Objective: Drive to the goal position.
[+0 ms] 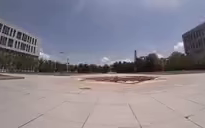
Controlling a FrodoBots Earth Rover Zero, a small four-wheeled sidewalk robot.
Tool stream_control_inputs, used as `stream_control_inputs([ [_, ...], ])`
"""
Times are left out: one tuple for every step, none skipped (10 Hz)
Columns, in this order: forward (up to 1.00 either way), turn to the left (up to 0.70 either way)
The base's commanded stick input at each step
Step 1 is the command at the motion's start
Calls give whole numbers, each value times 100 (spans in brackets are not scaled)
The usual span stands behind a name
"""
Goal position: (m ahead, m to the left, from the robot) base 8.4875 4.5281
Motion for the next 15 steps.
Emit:
stream_control_inputs([
  [50,1],
  [50,-5],
  [50,-44],
  [50,-49],
  [50,-49],
  [50,-49],
  [50,-49],
  [50,-19],
  [50,1],
  [50,1],
  [50,1],
  [50,1],
  [50,1],
  [50,1],
  [50,1],
])
